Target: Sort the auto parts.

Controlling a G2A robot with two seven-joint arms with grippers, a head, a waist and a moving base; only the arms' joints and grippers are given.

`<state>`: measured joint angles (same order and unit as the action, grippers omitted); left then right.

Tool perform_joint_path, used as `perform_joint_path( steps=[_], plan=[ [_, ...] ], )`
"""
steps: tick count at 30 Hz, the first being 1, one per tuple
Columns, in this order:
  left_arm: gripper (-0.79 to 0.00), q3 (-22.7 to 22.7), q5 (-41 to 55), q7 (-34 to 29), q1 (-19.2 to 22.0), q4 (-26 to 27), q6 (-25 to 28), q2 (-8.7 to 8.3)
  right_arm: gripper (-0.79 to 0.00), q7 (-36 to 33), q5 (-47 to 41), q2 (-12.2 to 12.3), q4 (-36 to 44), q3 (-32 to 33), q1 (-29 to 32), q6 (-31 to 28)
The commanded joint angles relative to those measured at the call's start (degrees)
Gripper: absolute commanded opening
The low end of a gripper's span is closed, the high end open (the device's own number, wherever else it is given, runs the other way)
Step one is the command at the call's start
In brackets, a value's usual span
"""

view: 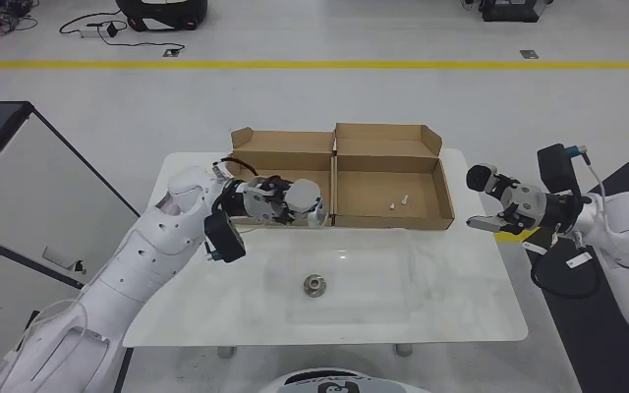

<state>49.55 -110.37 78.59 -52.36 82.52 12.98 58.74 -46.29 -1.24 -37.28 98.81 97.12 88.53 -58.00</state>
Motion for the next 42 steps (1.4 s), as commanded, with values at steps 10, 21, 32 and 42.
perform_joint_path(
  steps=[10,21,32,42],
  plan=[
    [-0.785,3.2,7.4,9.4,-3.3,-0.2,-5.5,-0.17,0.000,0.0,0.0,0.0,0.0,0.0,0.0,0.0],
    [-0.785,5.1,13.1,9.4,-4.4,5.3,-4.7,-1.03,0.000,0.0,0.0,0.0,0.0,0.0,0.0,0.0],
    [-0.785,5.4,13.4,9.4,-4.3,5.7,-3.8,-1.20,0.000,0.0,0.0,0.0,0.0,0.0,0.0,0.0],
    [-0.785,7.9,24.3,9.4,-5.9,11.2,-3.8,-0.32,0.000,0.0,0.0,0.0,0.0,0.0,0.0,0.0]
  ],
)
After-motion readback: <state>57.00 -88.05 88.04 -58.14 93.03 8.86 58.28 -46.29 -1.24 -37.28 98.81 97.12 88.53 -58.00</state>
